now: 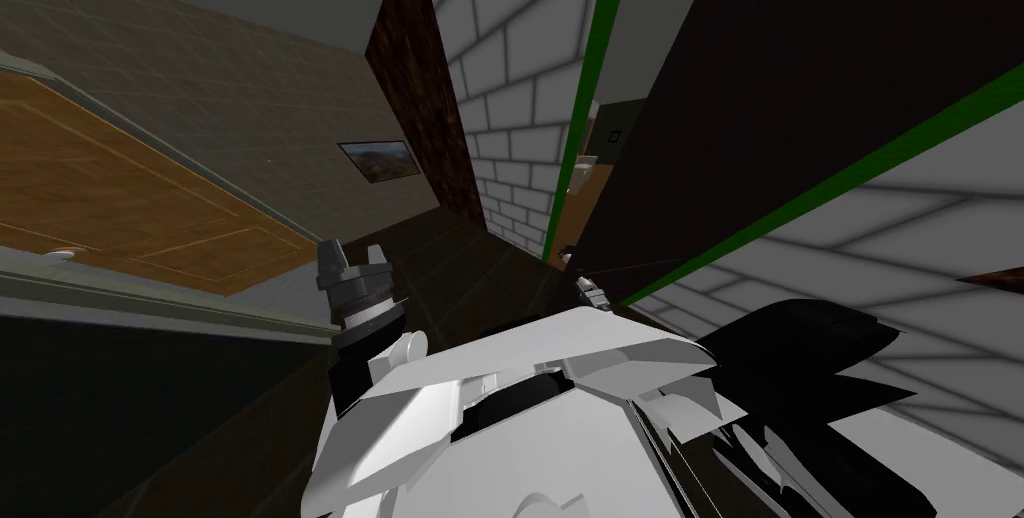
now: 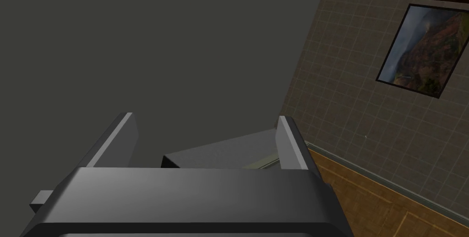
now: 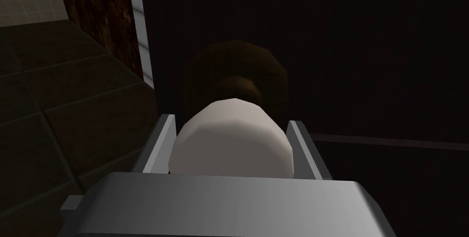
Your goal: Pull the door open
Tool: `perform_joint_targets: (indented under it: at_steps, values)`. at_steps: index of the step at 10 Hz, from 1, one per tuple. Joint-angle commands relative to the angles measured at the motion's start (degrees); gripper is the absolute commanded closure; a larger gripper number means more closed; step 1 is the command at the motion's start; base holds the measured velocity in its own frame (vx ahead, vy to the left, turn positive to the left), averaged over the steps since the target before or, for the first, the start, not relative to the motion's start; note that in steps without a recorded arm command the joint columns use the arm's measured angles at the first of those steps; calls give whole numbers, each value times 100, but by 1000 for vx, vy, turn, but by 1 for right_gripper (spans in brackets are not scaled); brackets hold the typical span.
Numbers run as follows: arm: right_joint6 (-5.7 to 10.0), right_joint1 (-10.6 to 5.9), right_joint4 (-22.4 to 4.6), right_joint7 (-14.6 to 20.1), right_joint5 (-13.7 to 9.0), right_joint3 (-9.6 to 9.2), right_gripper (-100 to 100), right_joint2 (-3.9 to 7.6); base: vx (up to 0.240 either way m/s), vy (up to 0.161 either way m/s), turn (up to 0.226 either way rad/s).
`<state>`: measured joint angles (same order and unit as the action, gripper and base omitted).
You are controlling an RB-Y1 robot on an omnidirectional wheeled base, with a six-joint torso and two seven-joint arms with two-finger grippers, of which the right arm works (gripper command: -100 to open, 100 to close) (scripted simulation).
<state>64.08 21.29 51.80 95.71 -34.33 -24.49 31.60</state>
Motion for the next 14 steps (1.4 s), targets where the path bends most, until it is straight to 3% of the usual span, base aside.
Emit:
perform_joint_targets:
  at_steps: [1, 2, 3, 14]
  values:
    - [158, 13, -87, 103, 26, -49, 100, 71, -192, -20, 126]
    - [241, 31, -130, 159, 49, -94, 100, 108, -211, 0, 122]
    - [183, -2, -130, 123, 41, -73, 100, 75, -94, -4, 22]
    - [582, -132, -555, 515, 254, -292, 100, 250, -192, -41, 122]
